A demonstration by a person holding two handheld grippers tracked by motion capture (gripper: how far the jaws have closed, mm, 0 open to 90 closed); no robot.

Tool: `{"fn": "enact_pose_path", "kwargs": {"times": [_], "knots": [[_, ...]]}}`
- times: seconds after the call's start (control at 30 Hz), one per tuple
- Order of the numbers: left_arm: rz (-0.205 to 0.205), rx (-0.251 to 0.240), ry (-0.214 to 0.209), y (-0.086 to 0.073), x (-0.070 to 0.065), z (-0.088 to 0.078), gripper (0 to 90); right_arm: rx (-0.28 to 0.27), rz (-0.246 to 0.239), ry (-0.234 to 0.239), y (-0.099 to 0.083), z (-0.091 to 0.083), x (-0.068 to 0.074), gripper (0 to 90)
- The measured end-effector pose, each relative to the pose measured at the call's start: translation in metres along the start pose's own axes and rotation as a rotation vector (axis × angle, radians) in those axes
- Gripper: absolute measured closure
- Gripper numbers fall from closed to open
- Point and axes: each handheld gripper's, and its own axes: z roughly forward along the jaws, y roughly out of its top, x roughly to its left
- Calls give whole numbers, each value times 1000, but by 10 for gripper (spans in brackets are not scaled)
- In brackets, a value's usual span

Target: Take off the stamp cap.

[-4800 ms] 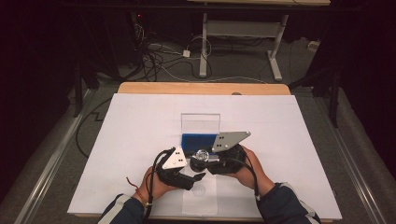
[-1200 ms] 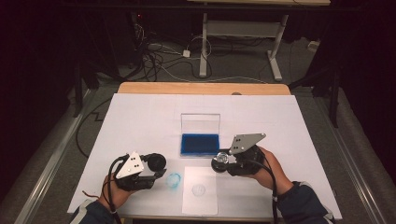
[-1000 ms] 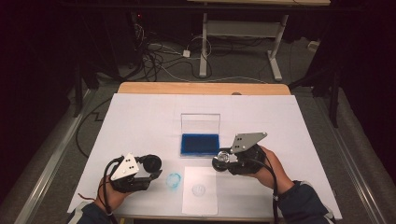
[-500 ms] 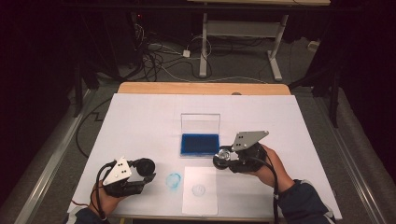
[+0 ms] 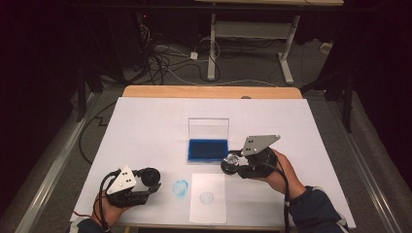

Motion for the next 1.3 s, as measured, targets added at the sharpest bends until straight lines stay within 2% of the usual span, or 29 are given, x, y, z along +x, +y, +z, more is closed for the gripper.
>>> {"fn": "enact_pose_path", "kwargs": {"times": [0.17,0.33,0.47,0.63,0.9,1.3], "knots": [[-6,-7,-4,0,0,-2,367,-2,4,0,1,1,-1,570],[-6,0,-4,0,-1,-1,366,-20,2,-2,10,4,-5,571],[-7,-1,-7,0,-1,-1,367,6,-13,-9,17,9,-9,571],[-10,4,-11,-1,0,-1,366,4,2,-18,23,13,-18,571],[-14,7,-6,-2,1,0,366,37,3,-27,26,28,-26,571],[-11,7,-5,-2,1,0,366,38,31,-46,28,38,-36,571]]}}
